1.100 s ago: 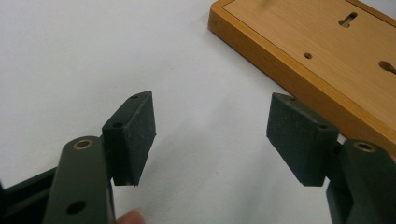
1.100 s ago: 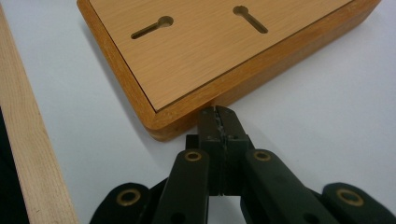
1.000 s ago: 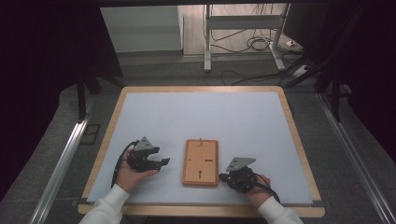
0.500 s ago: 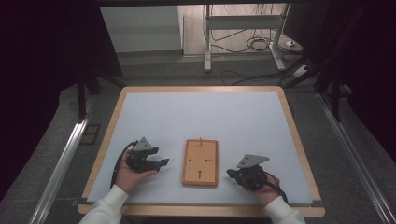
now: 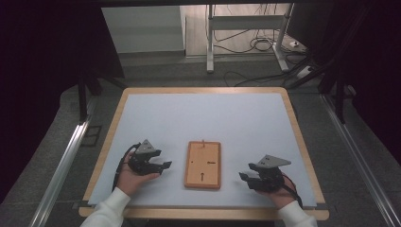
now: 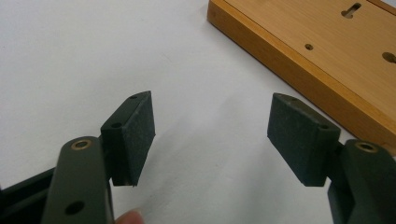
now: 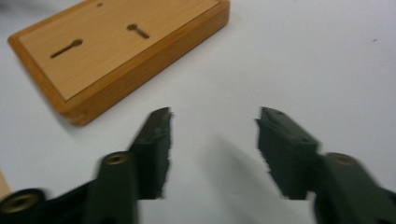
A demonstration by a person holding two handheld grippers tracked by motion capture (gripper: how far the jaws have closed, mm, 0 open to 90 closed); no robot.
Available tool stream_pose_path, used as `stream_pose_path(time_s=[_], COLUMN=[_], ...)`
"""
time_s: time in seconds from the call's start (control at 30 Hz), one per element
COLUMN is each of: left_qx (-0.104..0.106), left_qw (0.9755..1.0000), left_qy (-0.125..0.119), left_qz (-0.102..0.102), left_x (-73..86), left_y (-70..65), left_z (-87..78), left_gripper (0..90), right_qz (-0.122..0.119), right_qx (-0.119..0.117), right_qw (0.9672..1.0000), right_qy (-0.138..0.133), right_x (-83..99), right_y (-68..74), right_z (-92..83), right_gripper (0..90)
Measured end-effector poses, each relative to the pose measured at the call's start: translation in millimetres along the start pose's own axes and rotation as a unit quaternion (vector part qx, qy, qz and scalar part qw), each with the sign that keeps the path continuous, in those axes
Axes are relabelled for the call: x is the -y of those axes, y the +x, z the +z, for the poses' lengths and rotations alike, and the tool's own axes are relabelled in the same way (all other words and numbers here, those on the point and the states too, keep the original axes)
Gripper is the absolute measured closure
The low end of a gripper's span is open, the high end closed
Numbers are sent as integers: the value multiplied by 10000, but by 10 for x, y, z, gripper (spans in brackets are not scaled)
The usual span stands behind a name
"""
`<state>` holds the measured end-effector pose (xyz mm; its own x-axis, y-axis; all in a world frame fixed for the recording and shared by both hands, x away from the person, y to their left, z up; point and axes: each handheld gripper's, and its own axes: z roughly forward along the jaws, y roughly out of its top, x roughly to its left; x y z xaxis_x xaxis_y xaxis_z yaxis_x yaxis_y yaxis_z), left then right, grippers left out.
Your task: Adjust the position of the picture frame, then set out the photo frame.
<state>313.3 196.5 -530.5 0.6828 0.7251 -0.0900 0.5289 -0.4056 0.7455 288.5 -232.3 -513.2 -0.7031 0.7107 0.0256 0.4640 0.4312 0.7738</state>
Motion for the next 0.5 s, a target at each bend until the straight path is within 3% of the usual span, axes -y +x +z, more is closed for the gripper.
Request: stream_pose_path(time_s=[0.13,0.5], left_qx=[5,196], left_qw=[10000,9995], left_qy=[-11,-138], left_qz=[4,189], left_x=[-16,-185], left_y=[8,-28], left_z=[13,117], left_gripper=[321,314], right_qz=[103,236], right_qx=[42,245], right_qw=[9999,9993], right_qy=[-113,-173], right_x=[-1,70], right_y=[-16,-46], right_z=[-7,-108], right_gripper=[328,295])
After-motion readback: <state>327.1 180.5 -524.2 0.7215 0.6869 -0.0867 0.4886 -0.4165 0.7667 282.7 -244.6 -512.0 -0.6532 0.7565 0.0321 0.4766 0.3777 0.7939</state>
